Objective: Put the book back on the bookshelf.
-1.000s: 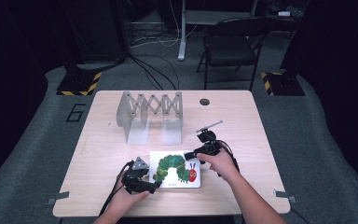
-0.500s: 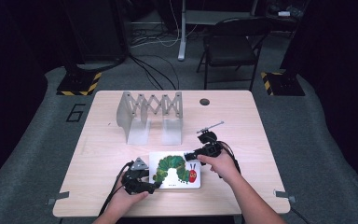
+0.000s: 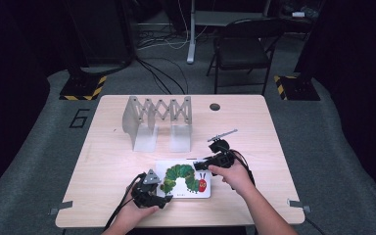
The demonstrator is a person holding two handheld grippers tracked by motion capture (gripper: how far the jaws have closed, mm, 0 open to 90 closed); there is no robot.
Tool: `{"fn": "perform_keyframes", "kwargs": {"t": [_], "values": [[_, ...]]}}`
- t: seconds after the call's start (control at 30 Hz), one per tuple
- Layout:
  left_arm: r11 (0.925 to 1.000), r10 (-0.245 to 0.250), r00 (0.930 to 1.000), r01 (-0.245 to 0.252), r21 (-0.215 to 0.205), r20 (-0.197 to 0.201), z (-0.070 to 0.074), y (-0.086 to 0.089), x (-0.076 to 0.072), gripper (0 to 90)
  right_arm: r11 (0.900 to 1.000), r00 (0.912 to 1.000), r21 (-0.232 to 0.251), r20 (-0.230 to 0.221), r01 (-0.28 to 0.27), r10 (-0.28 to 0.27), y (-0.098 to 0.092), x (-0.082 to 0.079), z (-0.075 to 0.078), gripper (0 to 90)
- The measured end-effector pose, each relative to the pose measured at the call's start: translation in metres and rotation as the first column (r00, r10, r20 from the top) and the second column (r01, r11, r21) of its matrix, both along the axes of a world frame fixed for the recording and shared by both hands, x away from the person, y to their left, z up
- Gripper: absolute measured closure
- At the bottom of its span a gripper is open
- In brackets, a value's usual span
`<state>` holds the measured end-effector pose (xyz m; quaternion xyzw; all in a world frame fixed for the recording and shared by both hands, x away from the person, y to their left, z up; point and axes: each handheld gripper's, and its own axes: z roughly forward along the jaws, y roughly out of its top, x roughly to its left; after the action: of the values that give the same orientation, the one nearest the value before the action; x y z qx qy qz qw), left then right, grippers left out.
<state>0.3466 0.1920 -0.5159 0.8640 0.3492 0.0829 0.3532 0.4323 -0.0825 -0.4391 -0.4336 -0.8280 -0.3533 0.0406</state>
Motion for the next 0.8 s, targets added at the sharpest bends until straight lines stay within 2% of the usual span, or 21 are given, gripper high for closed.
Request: {"fn": "perform_keyframes", "kwargs": {"t": [0.23, 0.33, 0.43, 0.47, 0.57, 0.73, 0.8], "values": [[0.9997, 0.019, 0.9997, -0.019, -0.014, 0.014, -0.0012, -0.0006, -0.0023, 29.0, 1.000, 1.0000, 0.016, 0.004, 0.007, -0.007, -0.0014, -0.0036, 0.0014, 45.4], [0.9992, 0.031, 0.9995, -0.031, -0.025, 0.008, -0.0009, -0.0005, -0.0031, 29.7, 1.000, 0.9999, 0.020, 0.011, -0.001, 0.000, -0.0024, -0.0042, 0.0016, 45.5], [0.9971, 0.045, 0.9989, -0.045, -0.060, -0.013, 0.0010, 0.0041, -0.0017, 33.5, 1.000, 1.0000, 0.025, 0.001, 0.007, -0.007, -0.0018, -0.0061, 0.0032, 46.1], [0.9955, 0.056, 0.9981, -0.058, -0.075, -0.025, 0.0011, 0.0042, -0.0023, 35.3, 1.000, 0.9999, 0.021, 0.013, -0.004, 0.004, -0.0027, -0.0061, 0.0035, 46.4], [0.9967, 0.051, 0.9986, -0.052, -0.062, -0.012, 0.0024, 0.0059, -0.0019, 36.8, 1.000, 0.9997, 0.017, 0.024, -0.007, 0.007, -0.0022, -0.0078, 0.0049, 46.8], [0.9956, 0.057, 0.9982, -0.059, -0.073, -0.020, 0.0031, 0.0058, -0.0033, 38.4, 1.000, 0.9994, 0.015, 0.033, -0.010, 0.010, -0.0019, -0.0102, 0.0068, 48.4], [0.9959, 0.059, 0.9982, -0.060, -0.068, -0.012, 0.0040, 0.0069, -0.0028, 40.1, 1.000, 0.9992, 0.017, 0.038, -0.010, 0.010, -0.0019, -0.0105, 0.0076, 49.4]]}}
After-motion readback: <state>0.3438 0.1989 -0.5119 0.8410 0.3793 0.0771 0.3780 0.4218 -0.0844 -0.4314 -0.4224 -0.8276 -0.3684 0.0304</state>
